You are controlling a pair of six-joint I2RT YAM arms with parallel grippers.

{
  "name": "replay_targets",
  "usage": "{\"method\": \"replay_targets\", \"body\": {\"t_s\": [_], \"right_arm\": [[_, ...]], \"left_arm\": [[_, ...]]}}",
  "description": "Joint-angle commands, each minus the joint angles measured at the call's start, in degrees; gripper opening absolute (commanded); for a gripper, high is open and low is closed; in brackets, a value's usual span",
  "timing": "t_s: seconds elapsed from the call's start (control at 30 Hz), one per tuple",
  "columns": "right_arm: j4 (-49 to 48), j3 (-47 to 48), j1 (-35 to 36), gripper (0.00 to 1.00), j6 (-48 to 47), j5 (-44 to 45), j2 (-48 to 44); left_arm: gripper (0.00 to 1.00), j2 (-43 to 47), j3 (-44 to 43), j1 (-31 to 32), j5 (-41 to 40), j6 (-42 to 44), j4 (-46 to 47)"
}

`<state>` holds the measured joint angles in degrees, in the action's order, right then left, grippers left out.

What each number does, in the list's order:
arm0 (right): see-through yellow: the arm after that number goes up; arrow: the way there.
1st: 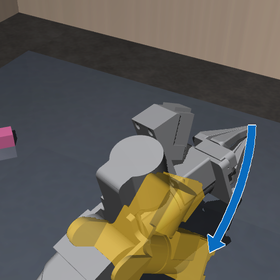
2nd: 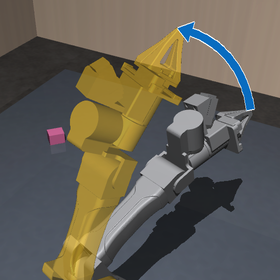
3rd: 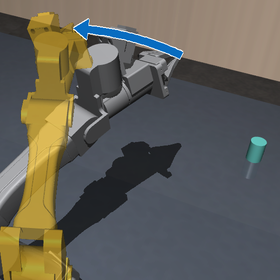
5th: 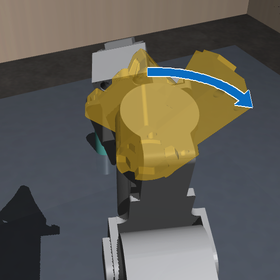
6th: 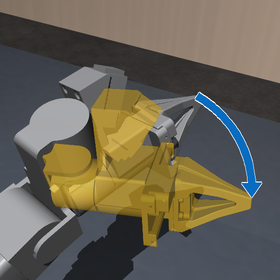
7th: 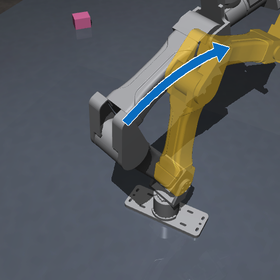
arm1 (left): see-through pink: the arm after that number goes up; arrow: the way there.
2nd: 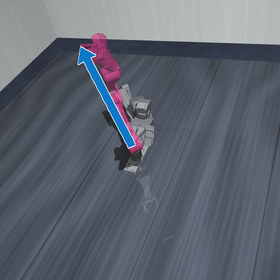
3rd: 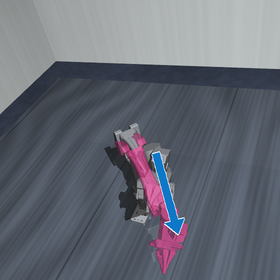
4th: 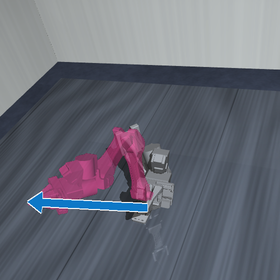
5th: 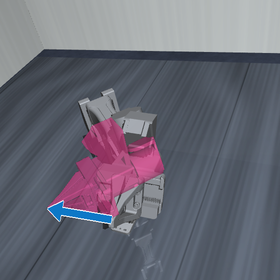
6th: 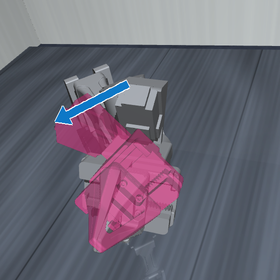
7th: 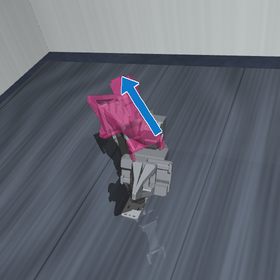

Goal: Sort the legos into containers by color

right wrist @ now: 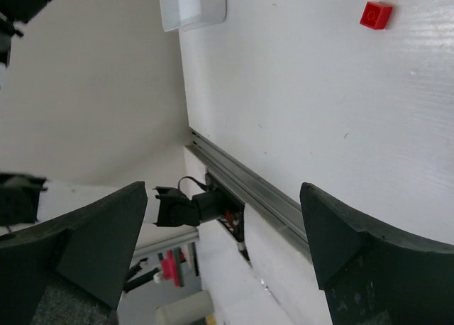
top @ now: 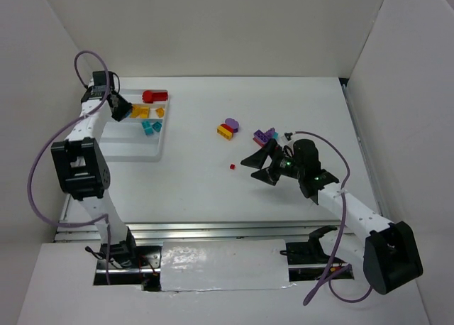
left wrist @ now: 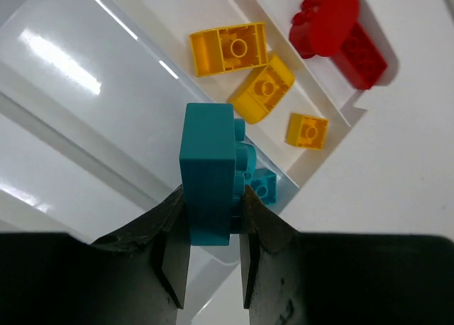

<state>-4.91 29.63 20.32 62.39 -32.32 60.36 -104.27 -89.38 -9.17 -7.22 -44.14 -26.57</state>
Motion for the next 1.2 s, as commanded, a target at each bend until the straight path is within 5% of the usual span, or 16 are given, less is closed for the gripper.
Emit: {"method": "replay_targets", "body": {"t_s": [0.0, 0.5, 0.6, 0.8, 0.83, 1.03, 1.17], "right_arm": [[3.41, 2.72, -0.89, 0.96, -6.49, -0.55, -1.47], [-1.77, 3.15, -1.24, 0.95, -5.52, -6.8, 0.82], [-0.37, 4.12, -1.24, 0.95, -6.14, -6.27, 0.46], [2.26, 6.67, -1.24, 0.95, -7.02, -5.3, 0.99], [4.01, 7.28, -1.24, 0.95, -7.45, -4.61, 1.08], [13.83, 12.46, -1.24, 0.96, -11.93, 1.44, 1.52], [24.4, 19.49, -1.33, 0.97, -17.12, 21.26, 5.28]], "left_arm": [[0.0, -5.84, -9.47, -0.14, 3.0, -0.51, -8.76], [0.07, -11.66, -3.08, -1.29, 8.98, -2.88, -3.67], [0.18, -11.57, -1.94, -1.29, 8.19, -3.67, -4.19], [0.95, -7.8, -2.55, -1.38, 6.7, -4.03, -6.47], [0.99, -7.01, -2.64, -1.38, 5.04, -3.85, -6.74], [1.0, 1.86, -3.16, -1.29, 2.74, -2.62, -8.76], [1.0, 15.71, -0.36, 0.11, 7.12, 2.12, -7.98]]}}
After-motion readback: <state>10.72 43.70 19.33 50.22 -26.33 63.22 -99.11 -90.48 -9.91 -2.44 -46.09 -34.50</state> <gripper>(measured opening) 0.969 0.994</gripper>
